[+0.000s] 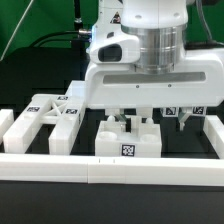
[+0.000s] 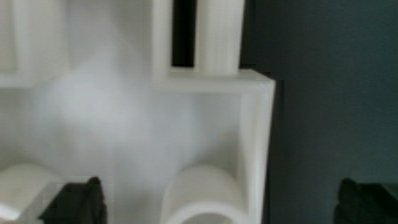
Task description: Assemble chair
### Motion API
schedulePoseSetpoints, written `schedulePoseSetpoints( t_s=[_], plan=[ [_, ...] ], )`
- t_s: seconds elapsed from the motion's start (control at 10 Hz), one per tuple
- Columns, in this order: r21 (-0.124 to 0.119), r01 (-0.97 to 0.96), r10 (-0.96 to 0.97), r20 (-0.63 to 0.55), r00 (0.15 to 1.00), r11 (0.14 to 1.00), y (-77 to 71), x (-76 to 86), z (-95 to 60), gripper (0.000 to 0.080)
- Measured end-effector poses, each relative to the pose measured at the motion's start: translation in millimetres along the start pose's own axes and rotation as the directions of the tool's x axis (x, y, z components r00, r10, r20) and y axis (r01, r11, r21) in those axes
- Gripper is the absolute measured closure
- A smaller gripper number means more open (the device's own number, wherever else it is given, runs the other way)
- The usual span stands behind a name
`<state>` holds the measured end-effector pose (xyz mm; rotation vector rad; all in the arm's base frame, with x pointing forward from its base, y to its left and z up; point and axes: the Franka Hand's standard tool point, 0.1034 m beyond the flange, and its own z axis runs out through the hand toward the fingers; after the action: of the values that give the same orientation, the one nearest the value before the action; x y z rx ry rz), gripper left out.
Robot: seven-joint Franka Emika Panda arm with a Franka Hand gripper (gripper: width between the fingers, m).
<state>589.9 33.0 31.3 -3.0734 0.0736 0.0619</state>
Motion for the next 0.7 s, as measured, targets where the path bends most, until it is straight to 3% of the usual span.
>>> schedulePoseSetpoints(
  t_s=[0.4,0.7],
  plan=[
    [-0.001,0.011,-0.011,0.0,1.0,1.0,-4.2,-4.5,21.0,0.015],
    [-0.001,0.021,-0.021,0.004,1.0,1.0,-7.5,-6.2,24.8,0.0173]
  ],
)
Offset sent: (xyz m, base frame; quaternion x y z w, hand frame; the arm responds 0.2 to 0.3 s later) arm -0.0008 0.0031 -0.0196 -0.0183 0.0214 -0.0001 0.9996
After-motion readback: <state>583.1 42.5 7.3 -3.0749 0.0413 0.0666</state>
